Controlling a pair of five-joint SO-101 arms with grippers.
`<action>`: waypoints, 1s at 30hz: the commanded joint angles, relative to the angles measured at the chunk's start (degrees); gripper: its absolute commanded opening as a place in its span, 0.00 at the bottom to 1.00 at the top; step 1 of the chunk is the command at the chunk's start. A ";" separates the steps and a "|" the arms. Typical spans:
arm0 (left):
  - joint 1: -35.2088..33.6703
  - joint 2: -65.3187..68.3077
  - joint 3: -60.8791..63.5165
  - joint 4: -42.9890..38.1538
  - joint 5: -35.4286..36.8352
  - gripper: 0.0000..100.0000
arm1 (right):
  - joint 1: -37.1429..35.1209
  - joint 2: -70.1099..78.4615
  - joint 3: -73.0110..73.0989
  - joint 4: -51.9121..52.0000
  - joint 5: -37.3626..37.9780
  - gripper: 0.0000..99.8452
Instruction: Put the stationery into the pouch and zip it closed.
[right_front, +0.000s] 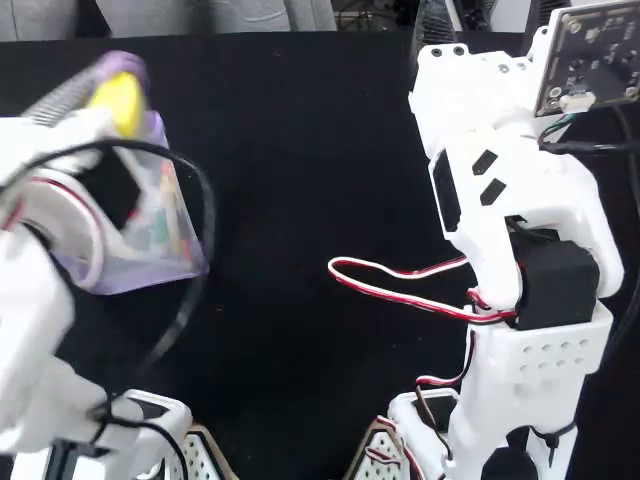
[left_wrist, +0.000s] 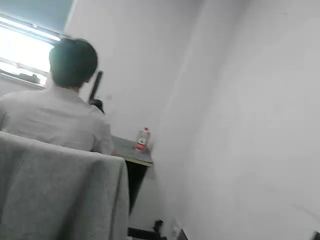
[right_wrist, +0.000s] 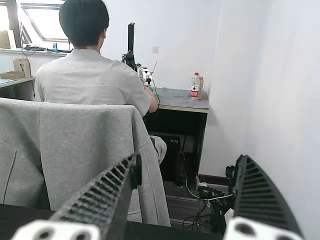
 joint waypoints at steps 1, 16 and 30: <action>8.40 -5.19 2.42 0.26 0.35 0.03 | 0.44 0.13 -2.77 -0.44 0.53 0.29; 19.65 -19.87 17.19 -2.46 -3.34 0.03 | 0.44 0.13 -2.77 -0.44 0.53 0.29; 9.71 -14.77 23.34 -18.11 -2.99 0.03 | -3.87 -0.04 -12.44 14.59 0.00 0.29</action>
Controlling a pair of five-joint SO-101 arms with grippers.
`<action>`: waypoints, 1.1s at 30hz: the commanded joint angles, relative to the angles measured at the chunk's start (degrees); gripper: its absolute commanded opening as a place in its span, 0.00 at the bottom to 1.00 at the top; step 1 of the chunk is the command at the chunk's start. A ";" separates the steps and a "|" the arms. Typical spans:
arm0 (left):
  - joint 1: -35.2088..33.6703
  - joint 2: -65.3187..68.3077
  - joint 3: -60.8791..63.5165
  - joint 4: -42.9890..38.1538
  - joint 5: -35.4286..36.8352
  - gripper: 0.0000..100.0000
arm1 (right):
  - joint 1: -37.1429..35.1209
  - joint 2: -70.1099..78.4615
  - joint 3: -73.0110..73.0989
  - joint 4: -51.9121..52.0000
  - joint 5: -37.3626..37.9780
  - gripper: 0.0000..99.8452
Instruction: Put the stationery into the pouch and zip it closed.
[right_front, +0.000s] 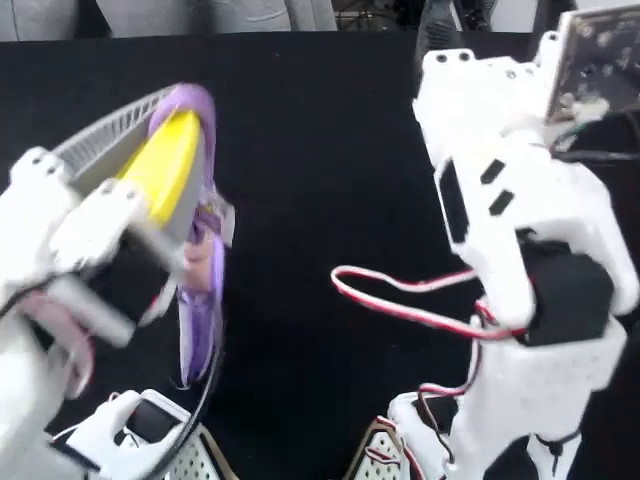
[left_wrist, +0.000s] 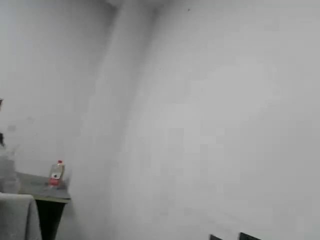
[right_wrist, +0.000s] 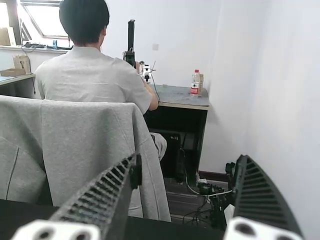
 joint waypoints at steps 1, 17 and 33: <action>-4.79 0.53 2.68 -1.67 0.09 0.03 | -4.40 -0.31 -8.57 11.34 0.00 0.29; -5.67 0.53 3.65 -7.21 0.18 0.03 | -34.29 -11.47 -11.21 43.96 -1.85 0.29; -5.93 0.53 3.65 -7.56 0.18 0.03 | -48.18 -39.87 49.01 8.70 -17.58 0.29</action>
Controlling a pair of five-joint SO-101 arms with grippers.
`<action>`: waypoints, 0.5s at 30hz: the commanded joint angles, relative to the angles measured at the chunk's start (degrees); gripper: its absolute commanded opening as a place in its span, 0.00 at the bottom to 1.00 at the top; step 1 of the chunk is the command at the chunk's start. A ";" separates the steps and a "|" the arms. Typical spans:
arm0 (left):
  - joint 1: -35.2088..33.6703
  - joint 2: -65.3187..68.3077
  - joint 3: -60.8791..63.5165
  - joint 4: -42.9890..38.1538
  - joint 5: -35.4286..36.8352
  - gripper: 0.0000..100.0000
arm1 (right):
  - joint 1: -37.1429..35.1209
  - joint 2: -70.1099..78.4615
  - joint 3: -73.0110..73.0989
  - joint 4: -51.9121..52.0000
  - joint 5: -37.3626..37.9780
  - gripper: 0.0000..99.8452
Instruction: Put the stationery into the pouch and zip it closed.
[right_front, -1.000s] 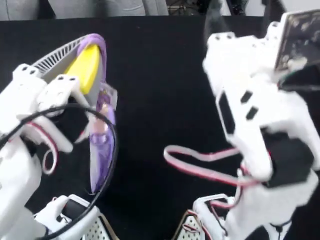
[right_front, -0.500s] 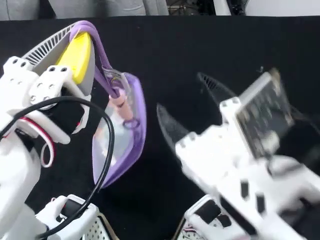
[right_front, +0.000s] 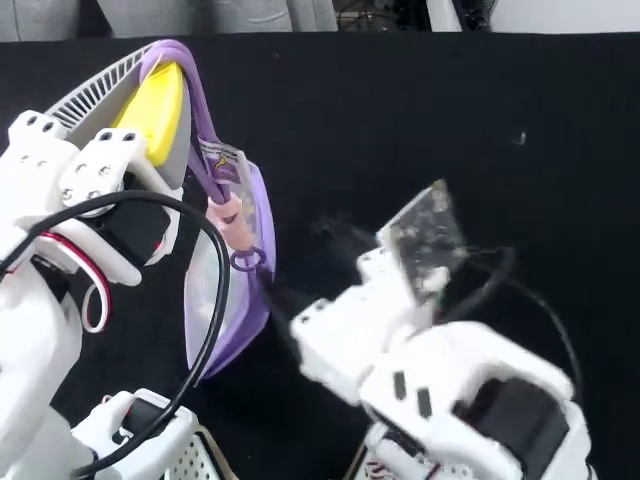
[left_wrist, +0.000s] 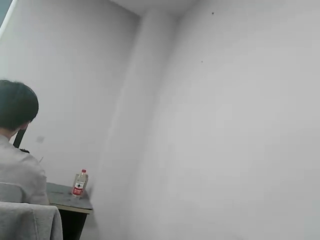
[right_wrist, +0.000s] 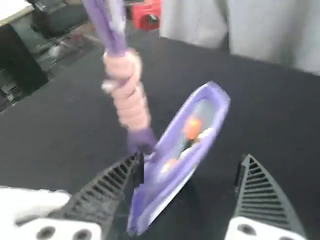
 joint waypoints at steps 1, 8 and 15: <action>-0.57 0.18 0.04 -1.41 0.18 0.03 | -5.71 -7.96 9.01 -10.29 -1.14 0.29; -0.66 0.26 0.04 -1.41 0.18 0.03 | -5.45 -12.97 13.32 -12.92 -2.55 0.29; -0.66 0.79 0.13 -1.41 0.18 0.03 | -8.70 -13.58 14.64 -13.98 -5.98 0.29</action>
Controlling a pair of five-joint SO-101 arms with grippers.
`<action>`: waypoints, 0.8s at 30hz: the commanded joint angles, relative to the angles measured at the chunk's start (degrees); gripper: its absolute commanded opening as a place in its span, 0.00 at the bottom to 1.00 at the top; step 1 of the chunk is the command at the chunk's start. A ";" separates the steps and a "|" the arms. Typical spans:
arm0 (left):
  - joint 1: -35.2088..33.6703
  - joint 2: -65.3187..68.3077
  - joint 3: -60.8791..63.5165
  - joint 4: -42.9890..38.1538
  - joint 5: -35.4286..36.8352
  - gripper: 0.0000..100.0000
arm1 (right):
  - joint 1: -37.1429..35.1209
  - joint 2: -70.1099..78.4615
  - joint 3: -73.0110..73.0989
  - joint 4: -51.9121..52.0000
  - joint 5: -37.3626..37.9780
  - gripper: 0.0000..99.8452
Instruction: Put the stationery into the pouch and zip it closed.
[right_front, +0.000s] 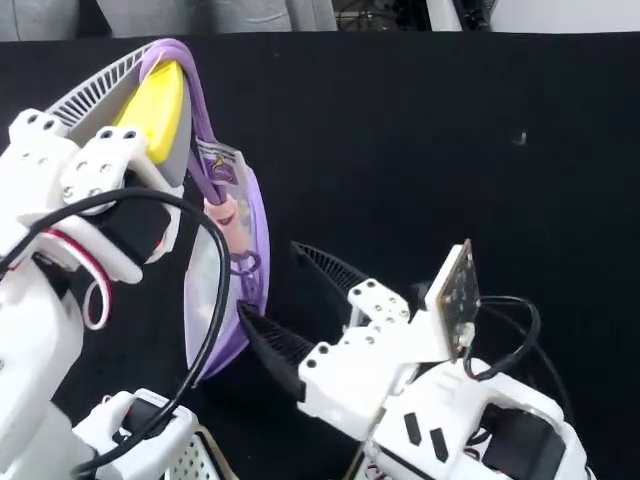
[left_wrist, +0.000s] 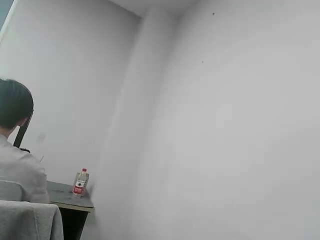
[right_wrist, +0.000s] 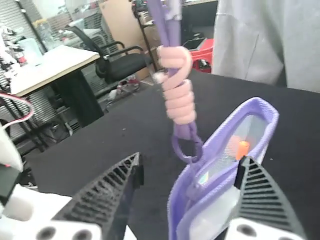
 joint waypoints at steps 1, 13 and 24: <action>-0.66 0.09 0.13 -1.41 0.18 0.03 | -2.37 -0.13 1.71 -3.78 -0.79 0.29; -0.66 -0.18 0.13 -1.41 0.18 0.03 | -1.67 9.19 4.62 -7.65 -1.05 0.29; -0.66 -0.44 0.13 -1.32 0.18 0.03 | 4.66 13.49 -0.84 -1.58 -1.14 0.29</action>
